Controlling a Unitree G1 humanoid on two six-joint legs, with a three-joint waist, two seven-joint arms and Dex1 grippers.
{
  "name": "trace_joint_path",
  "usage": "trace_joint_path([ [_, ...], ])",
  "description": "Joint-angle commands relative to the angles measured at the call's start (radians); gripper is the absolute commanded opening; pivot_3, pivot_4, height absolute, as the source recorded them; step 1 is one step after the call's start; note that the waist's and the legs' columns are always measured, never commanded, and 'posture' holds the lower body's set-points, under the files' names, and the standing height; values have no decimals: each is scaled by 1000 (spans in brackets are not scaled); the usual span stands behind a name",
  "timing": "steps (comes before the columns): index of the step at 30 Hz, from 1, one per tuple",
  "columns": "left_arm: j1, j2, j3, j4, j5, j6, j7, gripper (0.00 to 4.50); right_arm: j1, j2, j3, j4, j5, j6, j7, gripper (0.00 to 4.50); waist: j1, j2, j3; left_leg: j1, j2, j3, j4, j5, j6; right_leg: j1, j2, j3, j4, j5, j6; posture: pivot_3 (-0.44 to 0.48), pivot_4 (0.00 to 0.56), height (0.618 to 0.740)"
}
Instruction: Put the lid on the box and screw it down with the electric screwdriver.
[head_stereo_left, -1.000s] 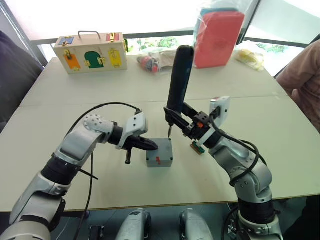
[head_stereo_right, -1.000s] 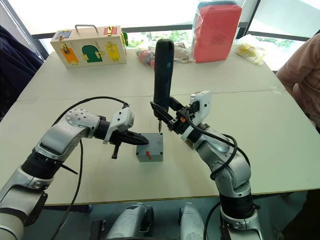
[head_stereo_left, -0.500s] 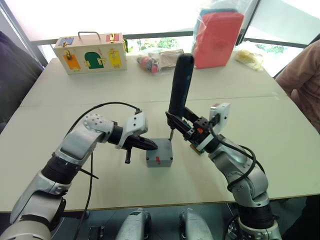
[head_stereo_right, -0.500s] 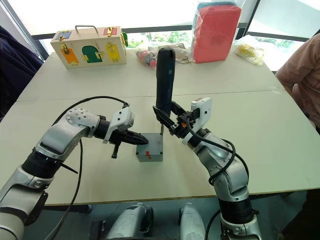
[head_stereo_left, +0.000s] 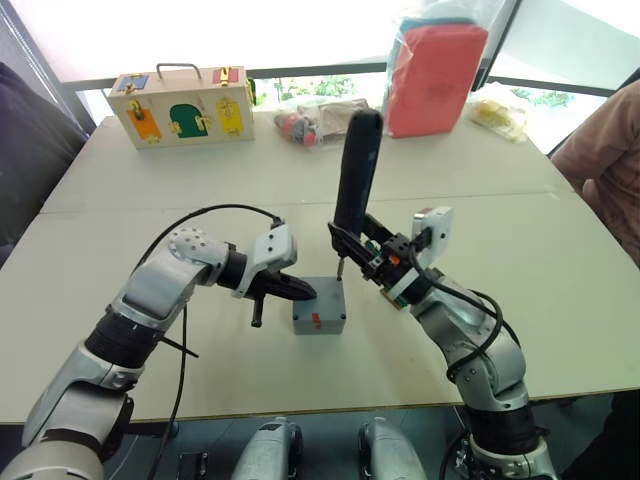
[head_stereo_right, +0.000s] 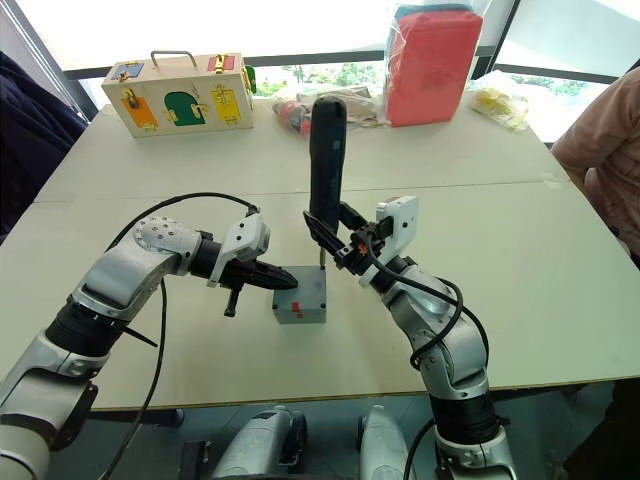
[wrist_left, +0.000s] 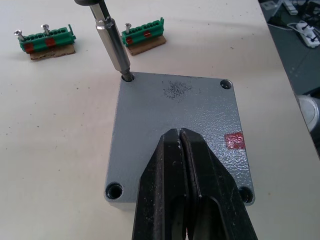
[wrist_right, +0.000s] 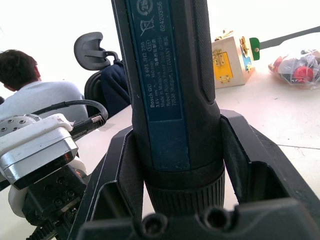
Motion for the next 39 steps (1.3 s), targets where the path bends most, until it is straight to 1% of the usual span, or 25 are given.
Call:
trace_joint_path([
  [1, -4, 9, -2, -19, 10, 14, 3, 0, 18, -25, 37, 3, -31, -4, 31, 1769, 0, 0, 0, 0, 0, 0, 0, 0, 0, 0, 0, 0, 0, 0, 0, 0, 150, 740],
  [6, 4, 14, -6, -24, 16, 12, 2, 0, 61, -39, 65, 27, -61, -7, 42, 1769, 0, -2, -2, 3, 0, 0, 0, -1, 1, 3, 0, 0, 0, 0, 0, 0, 150, 740],
  [10, 5, 13, -5, -26, 18, 14, 0, 0, 76, -44, 72, 35, -78, -2, 35, 1769, 0, -2, -2, 12, 0, 0, -1, -2, 4, 13, 0, 0, -2, -1, 0, 0, 150, 740],
  [12, 5, 12, -5, -27, 20, 16, 0, 0, 81, -43, 75, 40, -84, 3, 35, 1769, 1, -3, -2, 17, 0, 0, -1, -3, 5, 18, 0, 0, -6, -3, 0, 0, 150, 740],
  [22, 9, 10, -3, -36, 22, 23, 5, 0, 95, -8, 61, 58, -70, 14, 4, 1769, 1, -4, -5, 17, 0, -1, -1, -3, 5, 18, 0, 0, -6, -3, 0, 0, 150, 740],
  [32, 12, 11, -6, -36, 26, 17, 0, 0, 118, -10, 64, 48, -84, -24, -1, 1769, 1, -5, -9, 17, 0, -1, -1, -3, 5, 18, 0, 0, -7, -3, 0, 0, 150, 740],
  [39, 13, 5, -10, -31, 28, 9, -1, 0, 123, -1, 52, 27, -63, -35, 1, 1769, 1, -5, -9, 17, 0, -1, -1, -3, 5, 18, 0, 0, -7, -3, 0, 0, 150, 740],
])
